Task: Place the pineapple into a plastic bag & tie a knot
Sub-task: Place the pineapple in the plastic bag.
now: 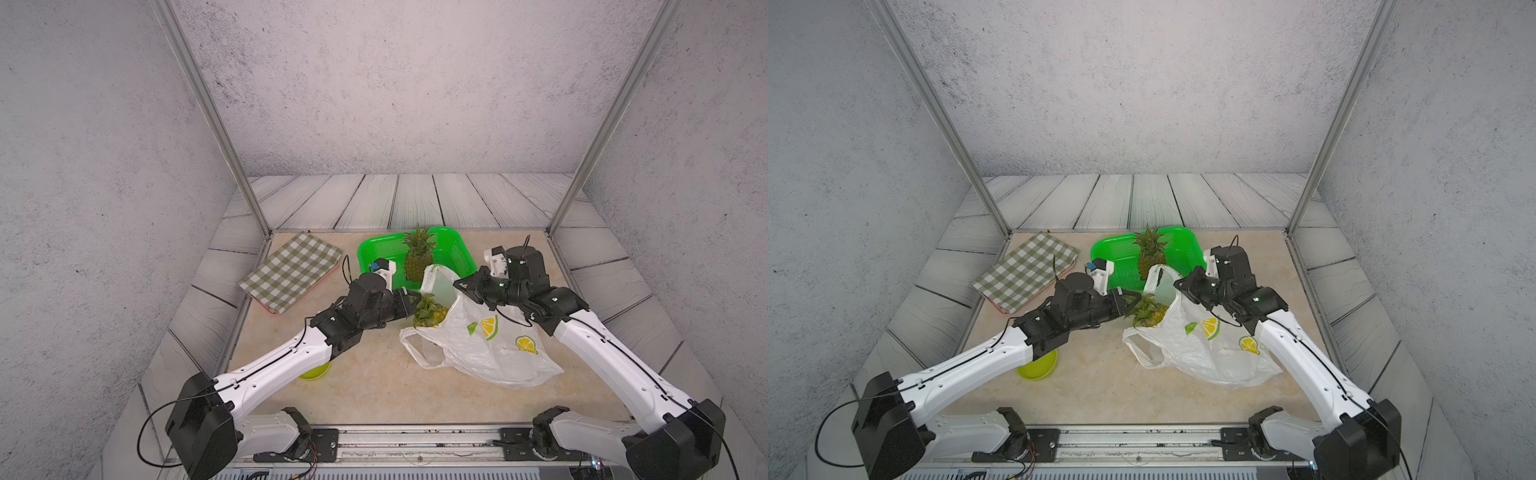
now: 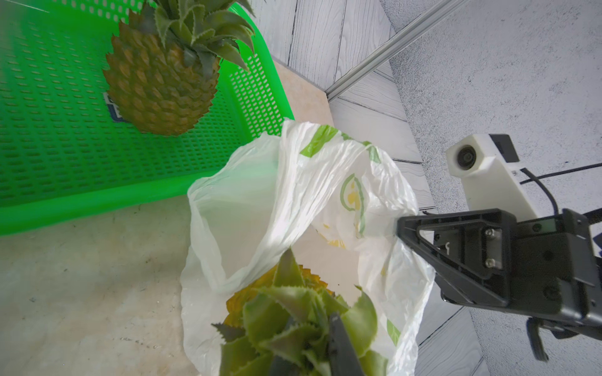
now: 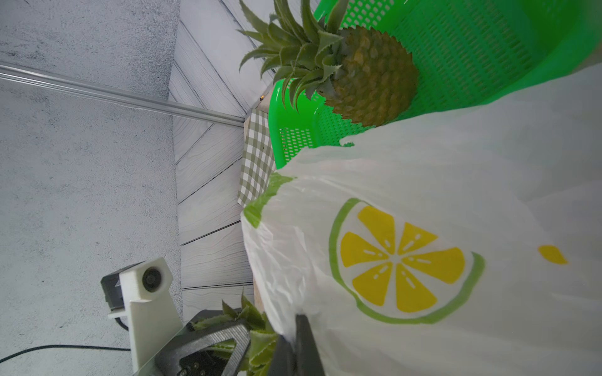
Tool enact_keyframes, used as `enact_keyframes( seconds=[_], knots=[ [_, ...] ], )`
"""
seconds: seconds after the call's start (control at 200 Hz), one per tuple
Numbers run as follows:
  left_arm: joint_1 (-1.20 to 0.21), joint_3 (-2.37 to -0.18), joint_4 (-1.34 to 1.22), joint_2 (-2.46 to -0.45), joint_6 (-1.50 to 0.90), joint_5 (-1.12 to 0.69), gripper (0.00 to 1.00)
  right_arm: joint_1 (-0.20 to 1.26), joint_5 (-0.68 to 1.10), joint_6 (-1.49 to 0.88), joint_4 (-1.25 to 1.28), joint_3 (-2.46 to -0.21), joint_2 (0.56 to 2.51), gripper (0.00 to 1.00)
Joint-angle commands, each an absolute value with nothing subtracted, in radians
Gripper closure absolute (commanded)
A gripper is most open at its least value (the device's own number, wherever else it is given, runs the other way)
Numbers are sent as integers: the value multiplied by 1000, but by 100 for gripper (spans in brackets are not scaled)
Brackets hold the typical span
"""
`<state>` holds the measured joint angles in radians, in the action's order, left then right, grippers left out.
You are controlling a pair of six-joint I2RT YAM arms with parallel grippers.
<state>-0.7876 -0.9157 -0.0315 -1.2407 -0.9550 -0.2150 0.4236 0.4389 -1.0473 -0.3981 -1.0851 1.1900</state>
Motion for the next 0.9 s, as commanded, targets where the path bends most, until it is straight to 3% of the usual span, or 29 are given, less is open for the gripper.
enact_keyframes(
  seconds=[0.0, 0.385, 0.896],
  knots=[
    [-790, -940, -150, -1228, -981, -246, 100, 430, 457, -1063, -355, -1070, 1217, 100],
    [-788, -991, -103, -1112, -975, -250, 100, 488, 493, -1128, -284, -1095, 1236, 100],
    [-787, -1151, 211, -898, -808, -105, 100, 605, 528, -1215, -155, -1320, 1287, 100]
  ],
)
